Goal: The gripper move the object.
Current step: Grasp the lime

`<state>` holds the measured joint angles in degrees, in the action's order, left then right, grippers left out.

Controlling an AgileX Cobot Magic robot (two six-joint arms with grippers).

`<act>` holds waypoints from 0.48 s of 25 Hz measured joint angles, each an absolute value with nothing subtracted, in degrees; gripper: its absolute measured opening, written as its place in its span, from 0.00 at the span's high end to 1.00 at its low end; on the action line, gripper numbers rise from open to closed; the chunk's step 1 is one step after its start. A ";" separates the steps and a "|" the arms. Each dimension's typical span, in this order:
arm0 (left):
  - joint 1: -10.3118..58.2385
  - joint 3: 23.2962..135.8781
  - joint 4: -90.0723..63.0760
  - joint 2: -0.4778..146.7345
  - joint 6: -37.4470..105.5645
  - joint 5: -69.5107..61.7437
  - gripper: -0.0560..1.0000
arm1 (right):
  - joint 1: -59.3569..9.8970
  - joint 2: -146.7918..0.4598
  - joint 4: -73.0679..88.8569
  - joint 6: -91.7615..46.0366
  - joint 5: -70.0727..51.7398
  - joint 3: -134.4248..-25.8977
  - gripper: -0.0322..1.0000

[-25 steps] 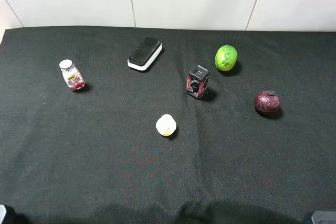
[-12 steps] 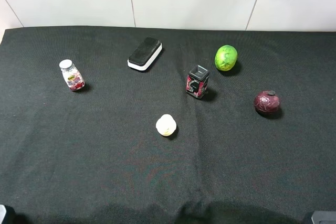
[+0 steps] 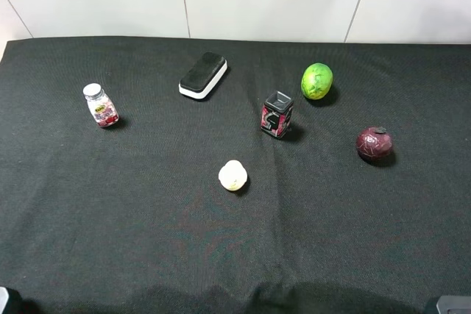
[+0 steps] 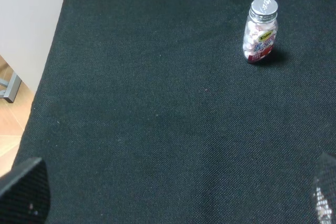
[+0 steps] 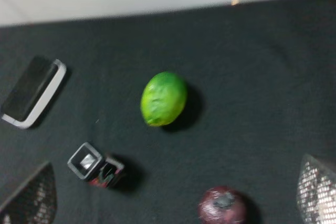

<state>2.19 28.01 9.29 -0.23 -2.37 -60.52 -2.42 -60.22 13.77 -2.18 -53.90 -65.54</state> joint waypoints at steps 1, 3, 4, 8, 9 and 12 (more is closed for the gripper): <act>2.19 28.01 9.29 -0.23 -2.37 -60.52 0.00 | -3.69 -61.84 13.61 -2.18 -54.02 -66.31 0.30; 2.19 28.01 9.29 -0.23 -2.37 -60.52 0.00 | -6.46 -64.93 13.43 -2.18 -54.44 -67.98 0.30; 2.19 28.01 9.29 -0.23 -2.37 -60.52 0.00 | -7.70 -66.56 13.32 -2.18 -54.54 -68.69 0.30; 2.19 28.01 9.29 -0.23 -2.37 -60.52 0.00 | -11.66 -72.52 13.10 -2.13 -54.74 -71.86 0.30; 2.19 28.01 9.29 -0.23 -2.37 -60.52 0.00 | -12.34 -73.76 13.02 -2.13 -54.74 -72.62 0.30; 2.19 28.01 9.29 -0.23 -2.37 -60.52 0.00 | -14.20 -77.82 12.97 -2.02 -54.68 -74.18 0.30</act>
